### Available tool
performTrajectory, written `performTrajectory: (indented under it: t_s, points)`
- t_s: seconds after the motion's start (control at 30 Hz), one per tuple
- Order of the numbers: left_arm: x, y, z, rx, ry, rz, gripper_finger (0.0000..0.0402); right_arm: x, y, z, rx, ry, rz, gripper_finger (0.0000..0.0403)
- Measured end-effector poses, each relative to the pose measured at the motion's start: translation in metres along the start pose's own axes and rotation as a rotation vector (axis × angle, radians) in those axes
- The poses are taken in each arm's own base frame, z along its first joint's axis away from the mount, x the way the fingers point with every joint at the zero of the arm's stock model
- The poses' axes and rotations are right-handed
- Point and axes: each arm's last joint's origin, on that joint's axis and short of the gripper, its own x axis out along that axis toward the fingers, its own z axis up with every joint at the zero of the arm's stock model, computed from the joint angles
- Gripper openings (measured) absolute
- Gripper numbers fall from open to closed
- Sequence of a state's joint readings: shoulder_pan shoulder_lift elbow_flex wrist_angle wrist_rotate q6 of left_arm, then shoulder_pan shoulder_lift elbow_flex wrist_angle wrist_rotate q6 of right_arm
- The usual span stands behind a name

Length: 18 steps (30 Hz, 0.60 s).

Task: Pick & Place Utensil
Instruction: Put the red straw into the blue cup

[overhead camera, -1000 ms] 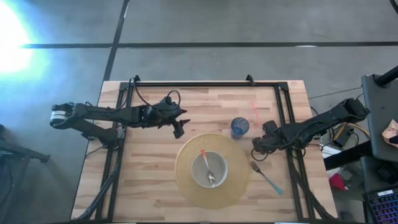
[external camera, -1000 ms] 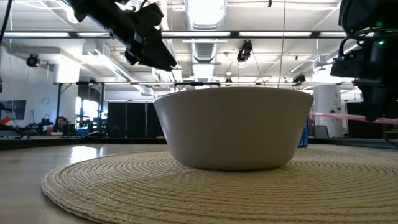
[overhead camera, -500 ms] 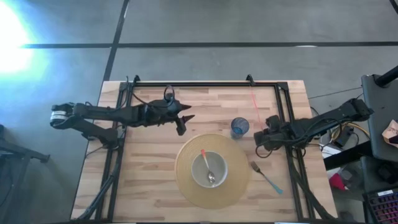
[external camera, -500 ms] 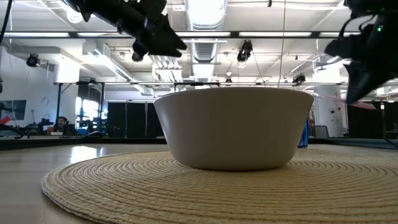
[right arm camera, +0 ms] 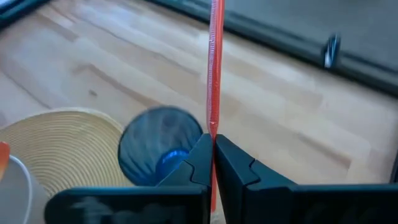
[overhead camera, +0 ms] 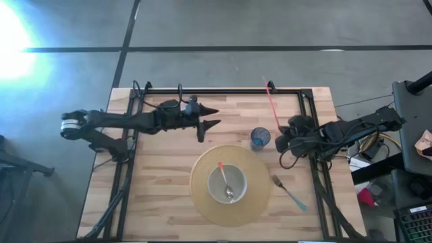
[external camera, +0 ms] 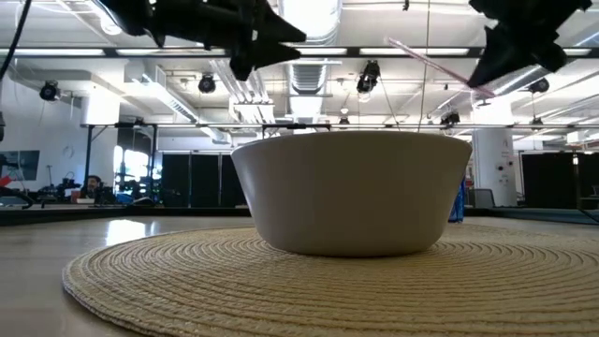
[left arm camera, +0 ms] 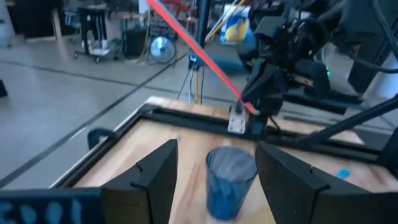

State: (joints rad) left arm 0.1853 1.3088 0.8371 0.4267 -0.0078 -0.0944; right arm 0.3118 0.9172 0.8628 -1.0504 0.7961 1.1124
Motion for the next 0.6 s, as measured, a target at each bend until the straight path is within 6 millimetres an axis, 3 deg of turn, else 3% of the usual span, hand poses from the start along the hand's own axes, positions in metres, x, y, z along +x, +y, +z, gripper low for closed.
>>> performTrajectory:
  t_s: [0.33, 0.6]
  points:
    - [0.018, -0.003, -0.007, 0.007, -0.093, -0.145, 0.0208, 0.002, 0.030, 0.013, -0.098, -0.179, 0.187, 0.0008]
    - [0.030, -0.006, -0.019, -0.001, -0.094, -0.231, 0.0208, 0.020, 0.064, 0.007, -0.191, -0.202, 0.316, 0.0008]
